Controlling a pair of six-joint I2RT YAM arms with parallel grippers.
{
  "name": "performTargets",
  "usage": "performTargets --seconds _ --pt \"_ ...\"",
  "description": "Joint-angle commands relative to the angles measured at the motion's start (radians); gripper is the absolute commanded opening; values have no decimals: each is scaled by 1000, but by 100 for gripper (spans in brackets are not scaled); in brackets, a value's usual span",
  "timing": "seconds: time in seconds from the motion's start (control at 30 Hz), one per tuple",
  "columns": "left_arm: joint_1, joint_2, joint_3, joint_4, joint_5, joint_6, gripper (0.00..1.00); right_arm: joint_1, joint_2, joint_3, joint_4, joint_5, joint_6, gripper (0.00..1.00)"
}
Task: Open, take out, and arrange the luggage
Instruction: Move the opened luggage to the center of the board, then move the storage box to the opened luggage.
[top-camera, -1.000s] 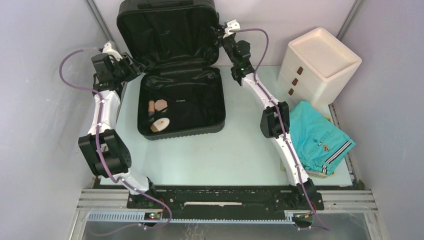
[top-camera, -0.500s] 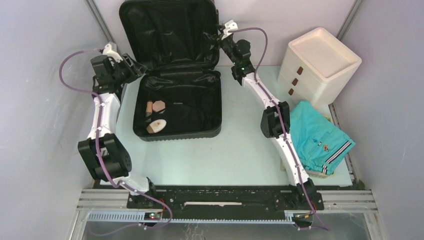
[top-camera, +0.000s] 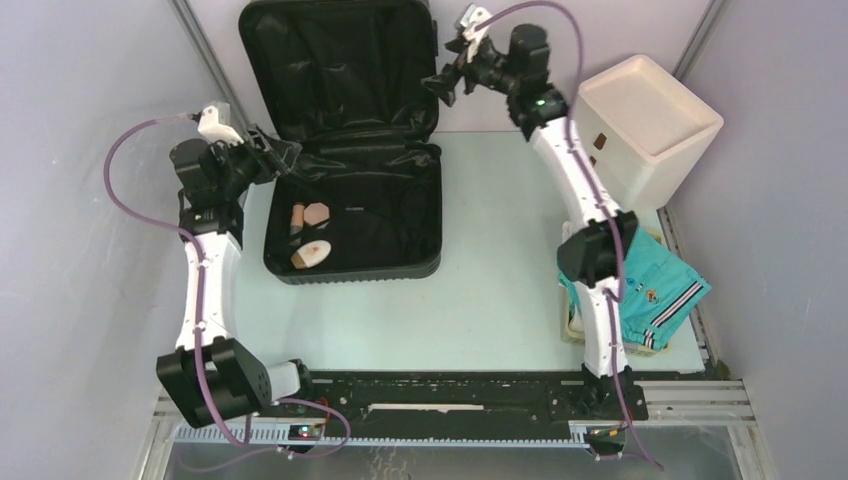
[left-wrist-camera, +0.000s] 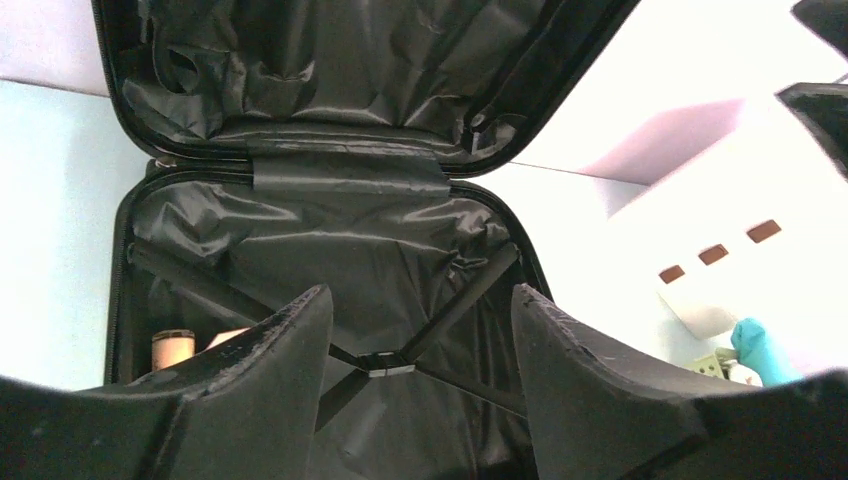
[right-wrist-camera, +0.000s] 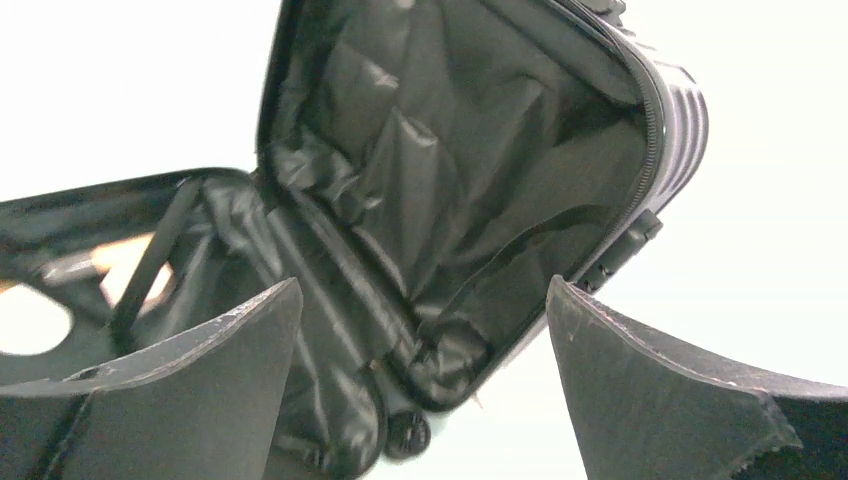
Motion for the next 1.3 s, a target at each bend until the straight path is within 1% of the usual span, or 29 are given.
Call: performTargets --seconds 0.0,0.1,0.13,0.17,0.2,0.23,0.3,0.37,0.43,0.53,0.6,0.67,0.7,0.73,0.83,0.93,1.07,1.2,1.27 --pt "-2 -124 -110 94 46 -17 75 -43 -240 -52 -420 -181 -226 100" --pt "-3 -239 -200 134 0 -7 91 -88 -384 -138 -666 -214 -368 100" --pt "-3 -275 -231 143 -8 -5 98 -112 -441 -207 -744 -210 -398 100" --pt "-5 -315 -269 156 -14 -5 100 -157 -509 -283 -775 -213 -410 100" --pt "-6 -352 -305 178 -22 -13 100 -190 -579 -370 -782 -223 -404 100" --pt "-19 -394 -362 214 -46 -34 100 -287 -666 -481 -772 -248 -362 100" --pt "-44 -437 -421 252 -61 -47 100 -385 -761 -606 -748 -283 -287 100" --pt "-87 -459 -450 243 -44 -17 100 -556 -842 -711 -728 -316 -231 100" --pt "-136 -467 -449 144 -37 38 100 -673 -875 -753 -760 -314 -222 100" --pt "-217 -495 -452 0 -57 146 100 -796 -859 -739 -834 -282 -243 100" --pt "-277 -539 -485 -58 -139 232 100 -839 -822 -692 -883 -237 -260 100" --pt "-330 -579 -490 -140 -284 304 100 -847 -768 -612 -960 -189 -296 98" --pt "-350 -603 -498 -153 -336 328 100 -844 -739 -571 -994 -173 -313 96" --pt "-363 -625 -517 -147 -361 344 100 -836 -715 -536 -1019 -158 -323 94" --pt "-369 -658 -533 -143 -386 359 100 -799 -655 -464 -1014 -101 -313 89" --pt "-369 -657 -526 -153 -395 363 99 -770 -596 -426 -979 -69 -281 86" --pt "-369 -660 -523 -155 -390 364 97 -711 -496 -335 -982 10 -276 80" --pt "-369 -643 -523 -155 -383 364 96 -661 -425 -299 -964 98 -301 76" --pt "-369 -629 -520 -155 -376 364 95 -653 -392 -278 -955 128 -292 72"
